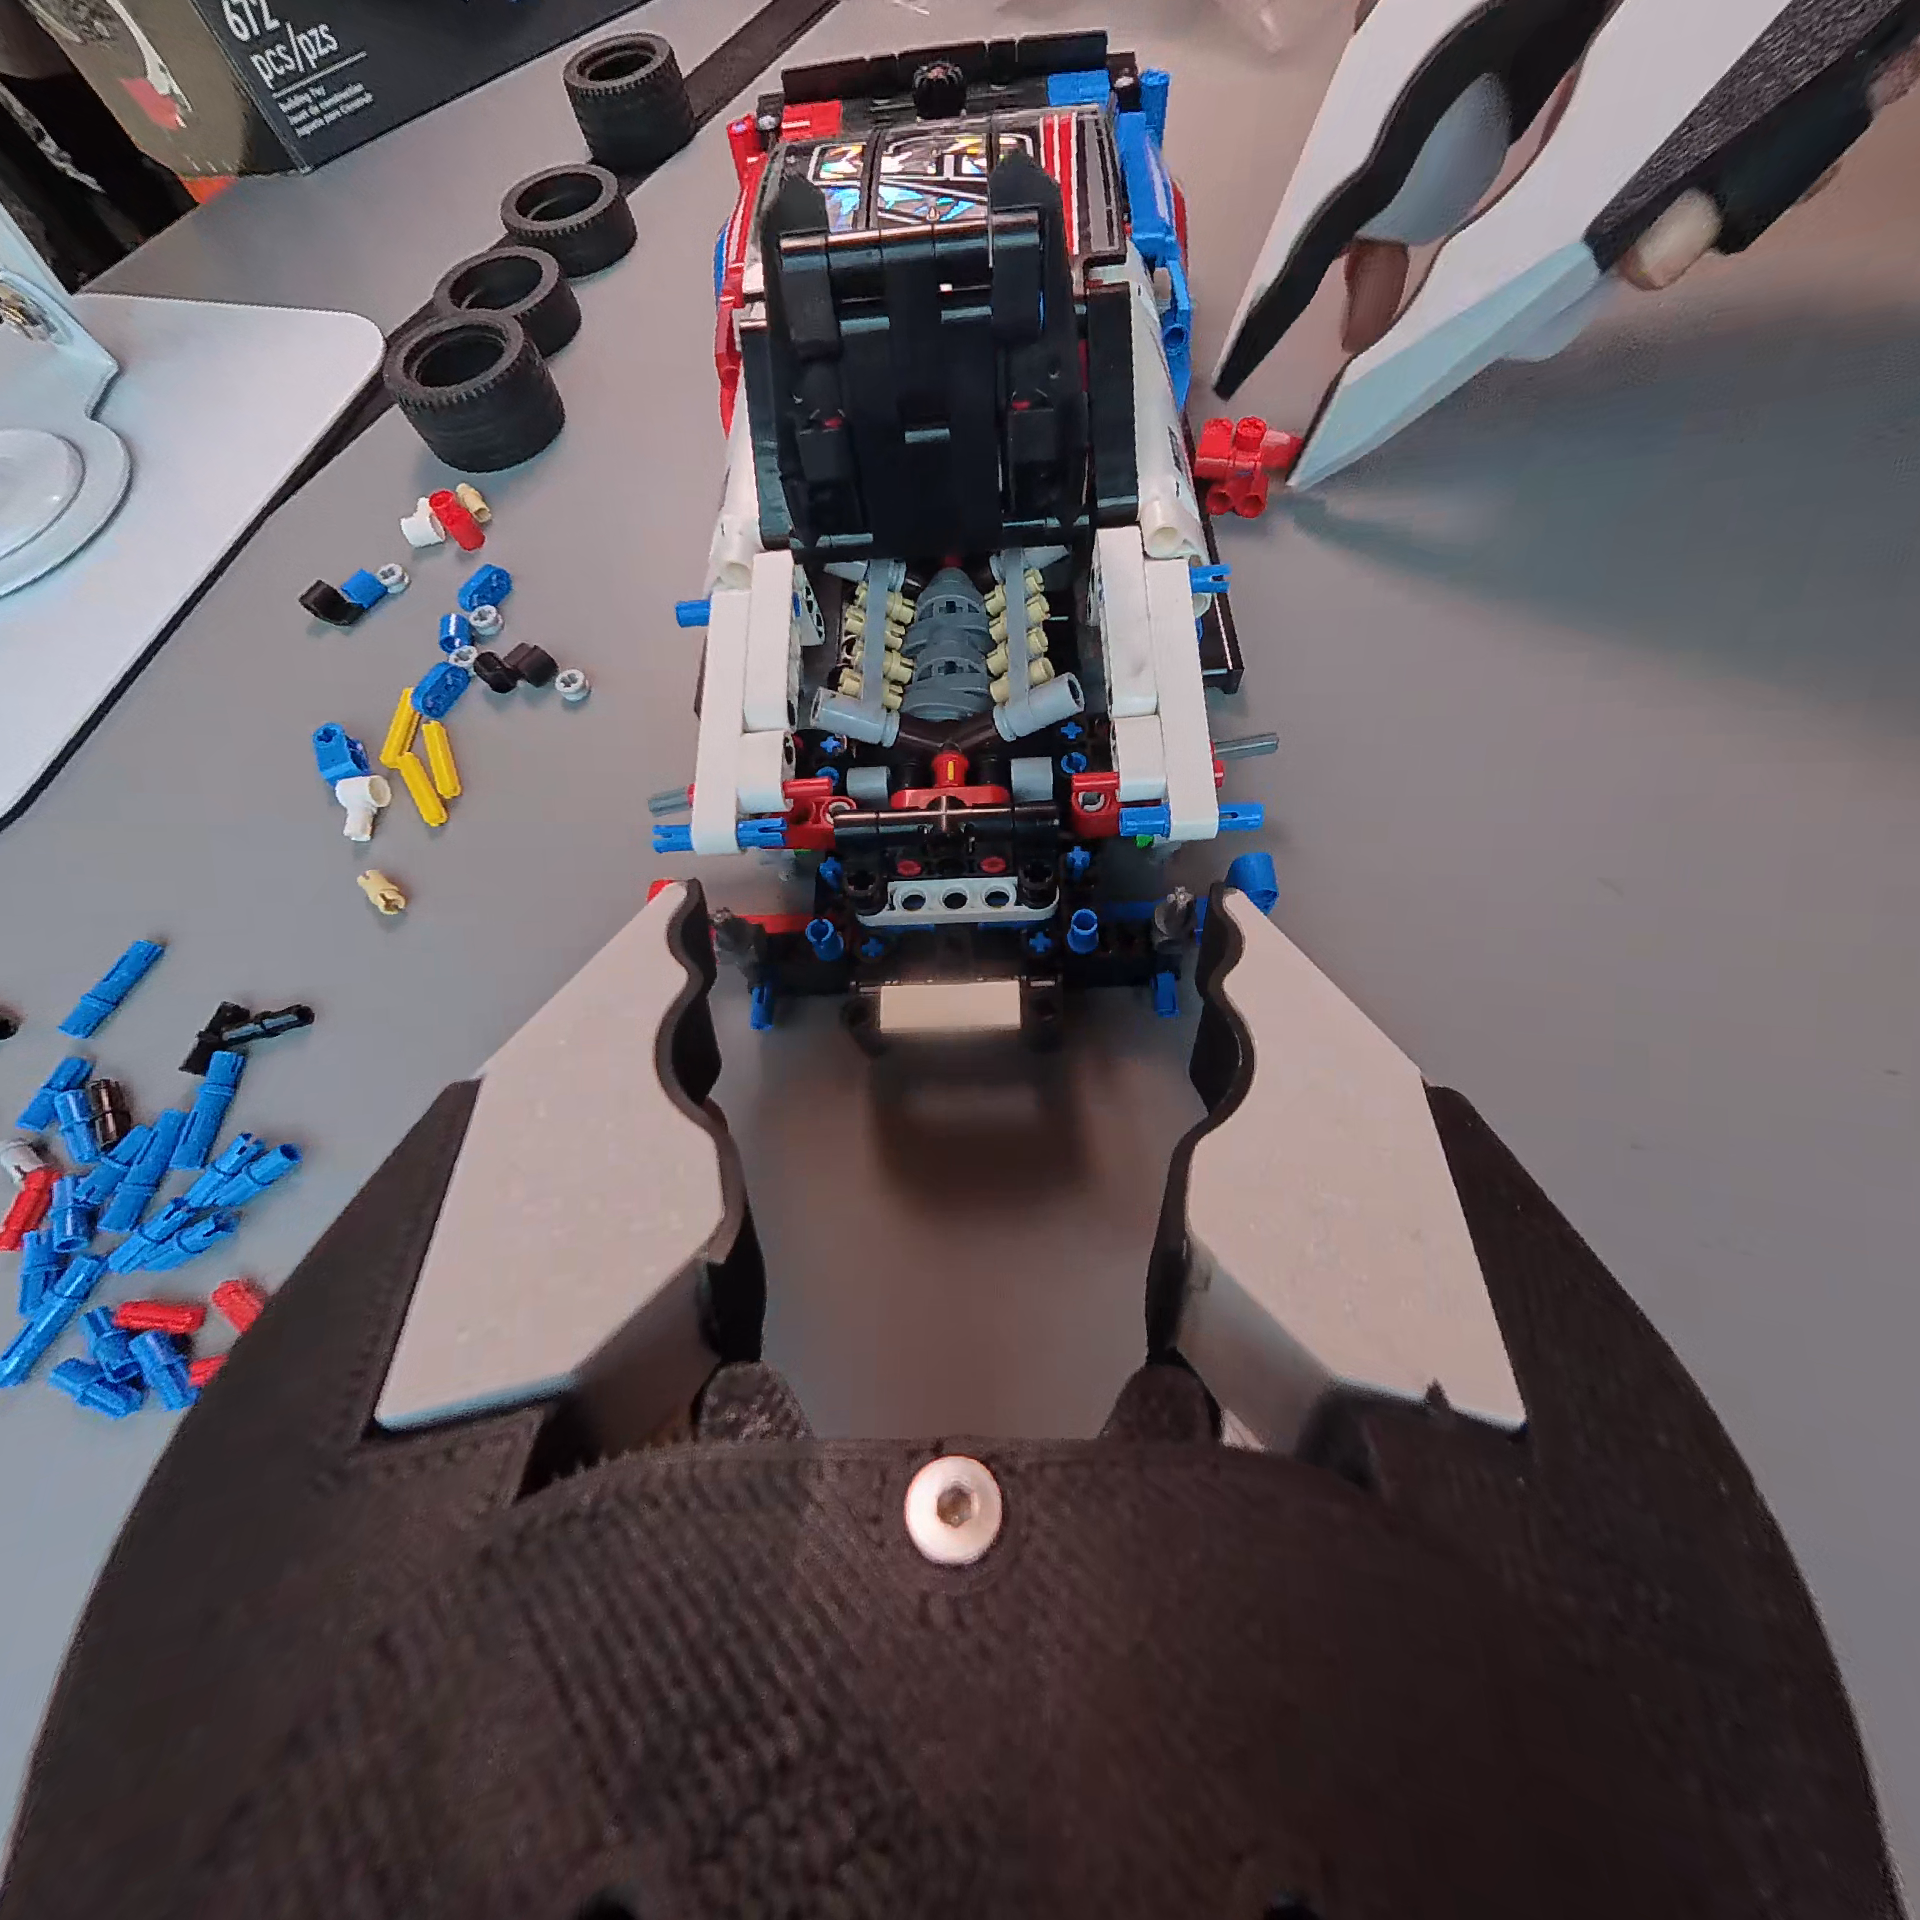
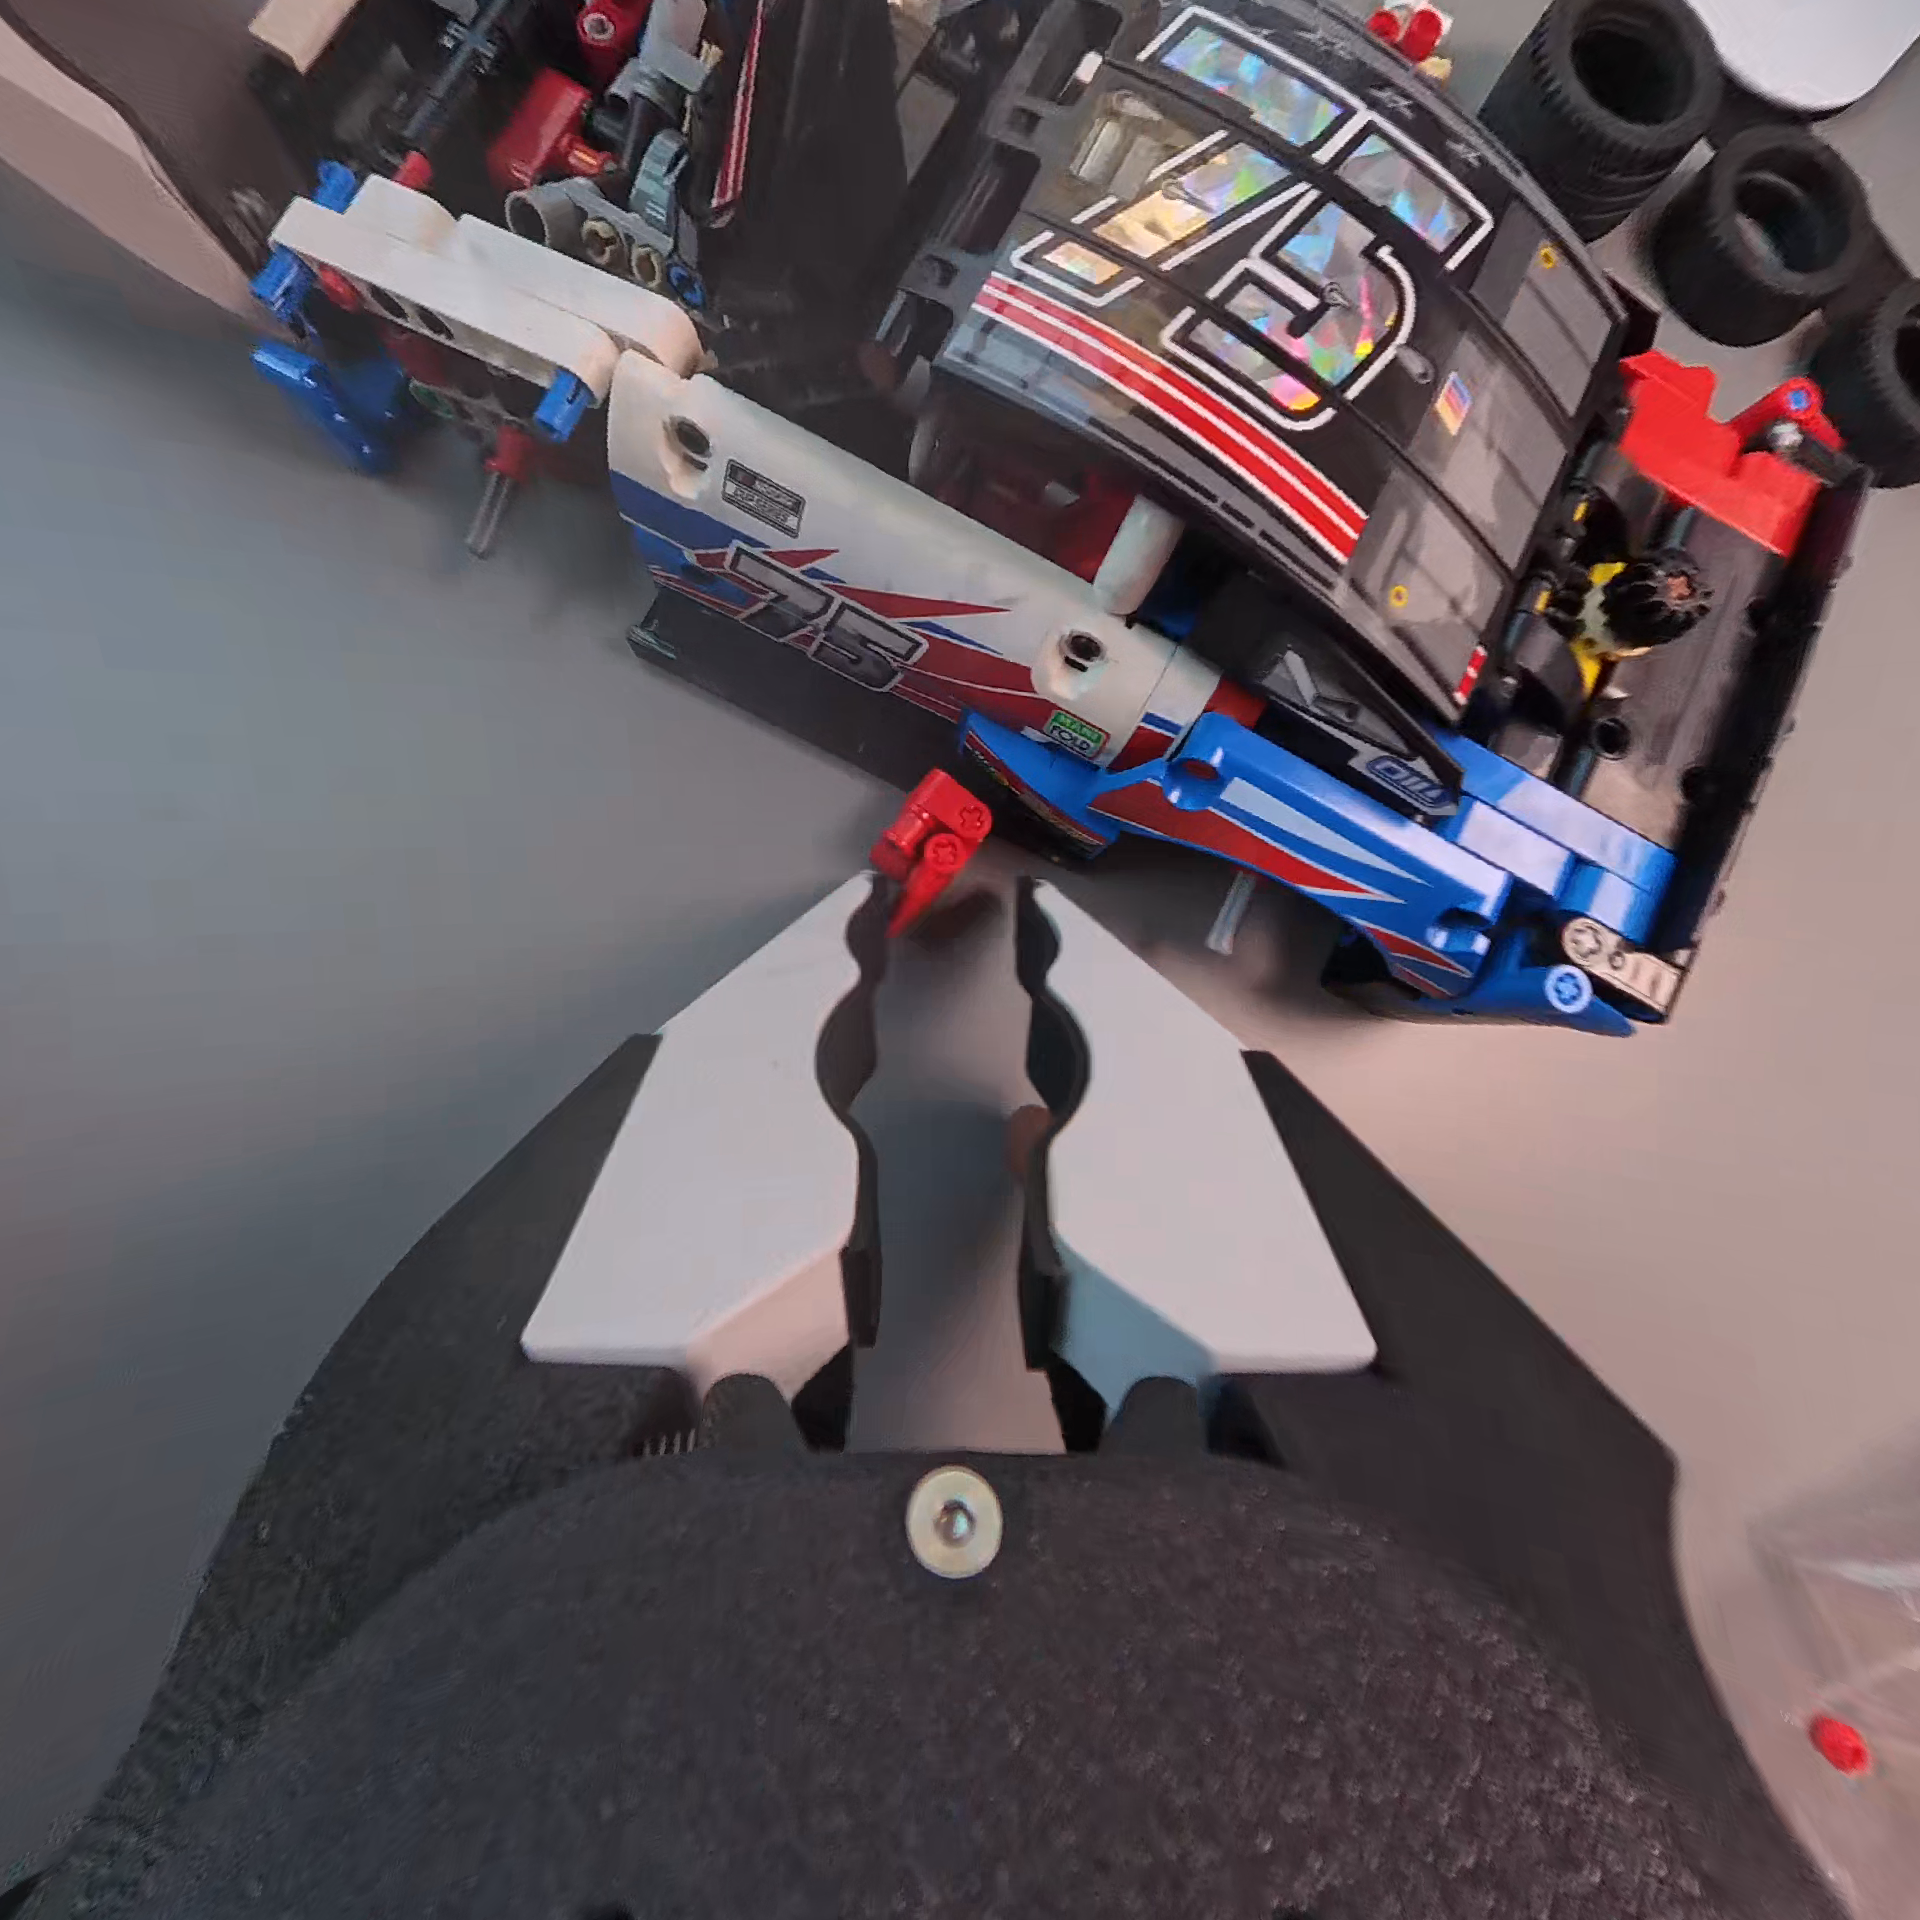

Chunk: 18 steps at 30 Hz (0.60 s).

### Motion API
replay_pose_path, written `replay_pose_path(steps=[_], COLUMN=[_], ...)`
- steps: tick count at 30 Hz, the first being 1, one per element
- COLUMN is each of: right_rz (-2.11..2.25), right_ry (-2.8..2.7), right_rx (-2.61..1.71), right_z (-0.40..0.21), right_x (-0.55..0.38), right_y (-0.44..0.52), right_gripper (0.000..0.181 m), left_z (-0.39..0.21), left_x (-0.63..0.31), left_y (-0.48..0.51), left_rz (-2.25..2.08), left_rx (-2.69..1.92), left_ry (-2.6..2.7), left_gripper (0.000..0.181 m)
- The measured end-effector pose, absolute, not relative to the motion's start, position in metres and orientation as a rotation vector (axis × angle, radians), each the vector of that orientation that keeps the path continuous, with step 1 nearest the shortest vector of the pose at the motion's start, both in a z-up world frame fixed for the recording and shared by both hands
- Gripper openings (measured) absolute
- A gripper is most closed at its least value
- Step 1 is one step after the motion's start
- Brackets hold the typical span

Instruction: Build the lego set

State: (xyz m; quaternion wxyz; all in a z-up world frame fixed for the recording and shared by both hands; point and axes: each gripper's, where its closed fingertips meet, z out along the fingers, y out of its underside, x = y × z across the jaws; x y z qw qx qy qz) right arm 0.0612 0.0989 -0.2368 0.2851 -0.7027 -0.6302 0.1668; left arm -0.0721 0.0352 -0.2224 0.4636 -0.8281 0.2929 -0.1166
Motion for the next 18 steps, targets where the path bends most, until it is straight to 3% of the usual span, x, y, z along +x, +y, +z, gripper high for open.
replay_pose_path(steps=[1,4,11,18], right_rz=[0.483,0.615,1.764,1.927], right_ry=[-1.711,-1.769,-1.259,-1.198], right_rx=[-1.865,-1.744,-1.108,-1.121], right_z=[-0.237,-0.219,-0.052,-0.056], right_x=[0.058,0.057,0.049,0.035], right_y=[0.093,0.079,0.016,0.0], right_gripper=[0.009,0.004,0.003,0.003], left_z=[-0.222,-0.216,-0.147,-0.11], left_x=[-0.07,-0.069,-0.065,-0.026], left_y=[0.033,0.027,0.024,0.005], left_rz=[-0.31,-0.369,-0.583,-0.512], left_rx=[-2.033,-2.024,-1.739,-1.507], left_ry=[0.722,0.739,0.579,0.682], left_gripper=[0.093,0.095,0.07,0.047])
